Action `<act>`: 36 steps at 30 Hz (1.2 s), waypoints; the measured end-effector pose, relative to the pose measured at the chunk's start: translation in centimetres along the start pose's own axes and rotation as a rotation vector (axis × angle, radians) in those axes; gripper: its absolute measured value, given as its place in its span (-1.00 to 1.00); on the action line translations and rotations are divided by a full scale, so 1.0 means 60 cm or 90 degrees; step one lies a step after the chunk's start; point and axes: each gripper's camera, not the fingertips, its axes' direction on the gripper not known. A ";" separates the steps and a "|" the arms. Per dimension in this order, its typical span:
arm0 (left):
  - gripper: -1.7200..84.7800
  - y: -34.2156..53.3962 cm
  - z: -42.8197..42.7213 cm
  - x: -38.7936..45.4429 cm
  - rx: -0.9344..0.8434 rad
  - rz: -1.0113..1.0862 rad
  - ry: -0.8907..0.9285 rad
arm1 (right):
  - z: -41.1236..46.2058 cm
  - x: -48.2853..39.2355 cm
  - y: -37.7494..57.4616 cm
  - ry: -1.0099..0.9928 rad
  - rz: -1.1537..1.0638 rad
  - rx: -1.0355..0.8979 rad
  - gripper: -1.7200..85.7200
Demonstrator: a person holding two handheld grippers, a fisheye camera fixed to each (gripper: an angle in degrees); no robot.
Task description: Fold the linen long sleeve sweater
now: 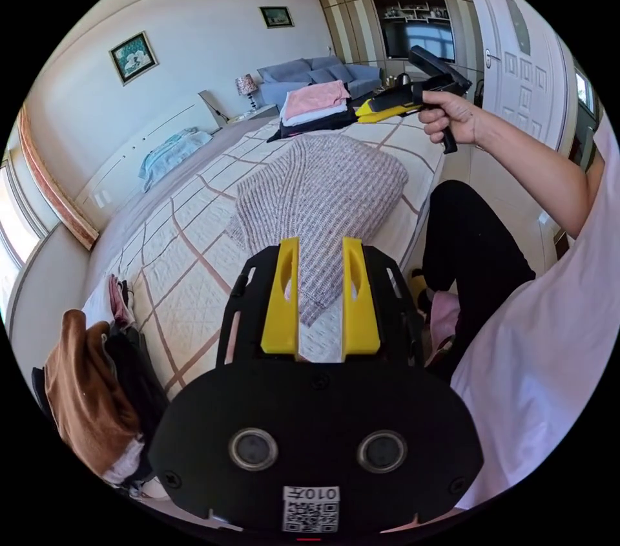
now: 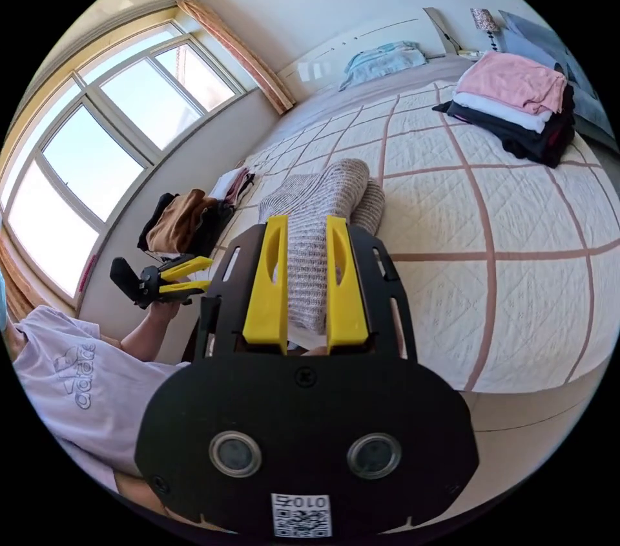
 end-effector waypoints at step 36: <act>-0.62 -0.254 -0.049 0.072 0.005 0.221 -0.009 | 0.033 0.277 0.072 -0.320 0.269 -0.049 -0.51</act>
